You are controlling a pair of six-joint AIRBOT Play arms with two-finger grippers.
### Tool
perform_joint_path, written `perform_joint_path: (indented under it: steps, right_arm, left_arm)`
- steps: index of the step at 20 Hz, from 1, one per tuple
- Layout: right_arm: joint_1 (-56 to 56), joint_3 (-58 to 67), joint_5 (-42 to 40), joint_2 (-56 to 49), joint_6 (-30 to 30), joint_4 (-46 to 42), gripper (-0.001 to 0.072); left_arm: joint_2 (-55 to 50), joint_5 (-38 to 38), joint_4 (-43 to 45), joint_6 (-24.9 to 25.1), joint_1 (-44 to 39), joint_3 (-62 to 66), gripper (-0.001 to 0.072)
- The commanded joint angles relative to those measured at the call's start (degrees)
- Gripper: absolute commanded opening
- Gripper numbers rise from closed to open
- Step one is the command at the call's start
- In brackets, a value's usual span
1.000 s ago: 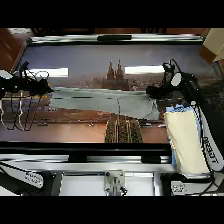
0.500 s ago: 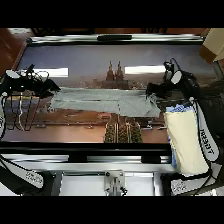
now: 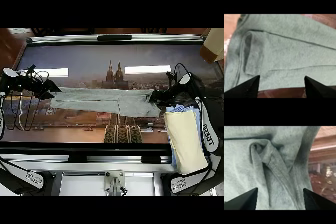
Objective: Fold the shirts.
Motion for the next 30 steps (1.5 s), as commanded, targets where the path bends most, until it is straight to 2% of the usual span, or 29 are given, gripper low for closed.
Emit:
perform_joint_path:
  steps: [1, 8, 9, 10, 11, 12, 13, 15, 16, 17, 18, 19, 25, 30]
  right_arm:
    - [-0.15, 0.07, -0.98, -2.93, -1.11, 3.13, 0.0668]
    - [1.79, 0.07, -2.82, -5.33, 3.54, 2.58, 0.0664]
    - [2.67, 0.07, -3.04, -5.44, 3.8, 3.3, 0.0643]
    - [3.41, 0.07, -3.17, -5.38, 3.8, 3.78, 0.0479]
    - [4.0, 0.07, -3.06, -5.29, 3.82, 4.61, 0.0249]
    - [4.0, 0.07, -2.99, -5.01, 3.78, 5.9, 0.0093]
    - [4.0, 0.07, -2.69, -4.15, 3.67, 7.74, 0.0065]
    - [3.89, 0.07, -2.36, -0.66, 3.54, 10.86, 0.0064]
    - [3.89, 0.07, -2.36, 1.77, 3.61, 11.58, 0.0064]
    - [4.0, 0.07, -1.66, 4.63, 3.65, 12.22, 0.0064]
    - [4.22, 0.07, -0.22, 7.56, 3.91, 12.87, 0.0064]
    - [4.28, 0.07, 1.46, 10.29, 4.31, 13.07, 0.0064]
    - [5.68, 0.07, 9.6, 27.3, 11.5, 13.11, 0.0064]
    - [5.66, 0.07, 11.32, 37.83, 16.72, 13.09, 0.0064]
  left_arm:
    - [0.09, -1.05, 0.0, 0.9, -0.92, 0.04, 0.0648]
    - [0.22, -1.38, -0.13, 1.7, -3.19, 0.04, 0.0648]
    - [0.33, -1.49, -0.33, 1.7, -3.72, 0.04, 0.0648]
    - [0.52, -1.53, -0.46, 1.7, -4.37, 0.04, 0.0648]
    - [0.83, -1.51, -0.46, 1.7, -5.07, 0.04, 0.0648]
    - [1.2, -1.51, -0.44, 1.73, -5.84, 0.04, 0.0649]
    - [1.73, -1.51, -0.46, 2.21, -6.78, 0.04, 0.0648]
    - [2.73, -1.55, -0.5, 2.51, -9.29, 0.02, 0.0643]
    - [3.04, -1.95, -1.29, 2.54, -10.84, 0.02, 0.0559]
    - [3.15, -2.6, -2.86, 2.54, -12.81, 0.0, 0.032]
    - [3.13, -2.97, -4.7, 2.86, -15.13, -0.04, 0.0125]
    - [3.13, -2.62, -6.34, 4.31, -17.62, -0.22, 0.0048]
    - [1.9, 5.73, -9.7, 4.85, -34.86, -1.14, 0.0037]
    - [0.44, 11.93, -9.99, 0.17, -45.4, -1.53, 0.0036]
